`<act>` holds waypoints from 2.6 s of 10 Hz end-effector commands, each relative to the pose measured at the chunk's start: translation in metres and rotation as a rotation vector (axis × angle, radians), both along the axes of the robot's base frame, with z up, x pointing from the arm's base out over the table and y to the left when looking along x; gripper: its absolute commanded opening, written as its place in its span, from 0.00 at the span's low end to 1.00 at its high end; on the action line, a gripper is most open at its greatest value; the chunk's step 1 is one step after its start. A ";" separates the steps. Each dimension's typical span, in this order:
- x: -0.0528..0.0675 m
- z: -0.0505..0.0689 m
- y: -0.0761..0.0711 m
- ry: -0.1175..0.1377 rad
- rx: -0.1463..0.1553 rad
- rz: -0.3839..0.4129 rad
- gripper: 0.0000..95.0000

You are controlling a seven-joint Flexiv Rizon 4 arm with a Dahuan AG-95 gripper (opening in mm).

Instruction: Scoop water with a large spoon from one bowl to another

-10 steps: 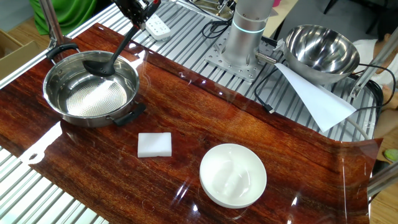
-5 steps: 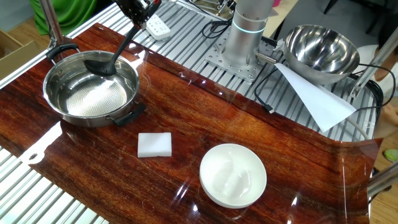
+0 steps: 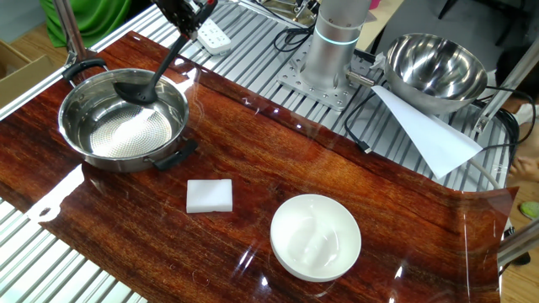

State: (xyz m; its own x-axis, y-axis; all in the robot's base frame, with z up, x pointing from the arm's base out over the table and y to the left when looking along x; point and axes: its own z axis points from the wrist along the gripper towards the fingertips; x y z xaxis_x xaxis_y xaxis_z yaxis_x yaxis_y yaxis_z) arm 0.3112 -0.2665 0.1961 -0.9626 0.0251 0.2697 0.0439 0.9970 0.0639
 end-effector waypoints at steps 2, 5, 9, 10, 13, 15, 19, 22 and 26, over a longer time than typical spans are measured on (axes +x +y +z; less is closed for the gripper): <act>0.001 0.001 -0.001 0.013 -0.033 0.021 0.00; 0.001 0.001 -0.001 0.010 -0.033 0.034 0.00; 0.001 0.001 -0.001 0.006 -0.007 0.065 0.00; 0.001 0.001 -0.001 0.006 -0.002 0.065 0.00; 0.001 0.001 -0.001 -0.009 0.006 0.072 0.00; 0.001 0.001 -0.001 -0.025 0.005 0.075 0.00; 0.001 0.001 -0.001 -0.043 0.006 0.089 0.00; 0.001 0.001 -0.001 -0.038 0.000 0.080 0.00; 0.008 -0.004 -0.004 -0.014 -0.012 0.068 0.00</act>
State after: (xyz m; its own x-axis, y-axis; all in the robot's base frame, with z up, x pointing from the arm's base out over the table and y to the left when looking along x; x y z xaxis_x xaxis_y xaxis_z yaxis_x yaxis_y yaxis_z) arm 0.3231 -0.2721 0.1907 -0.9650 -0.0350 0.2597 -0.0218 0.9983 0.0535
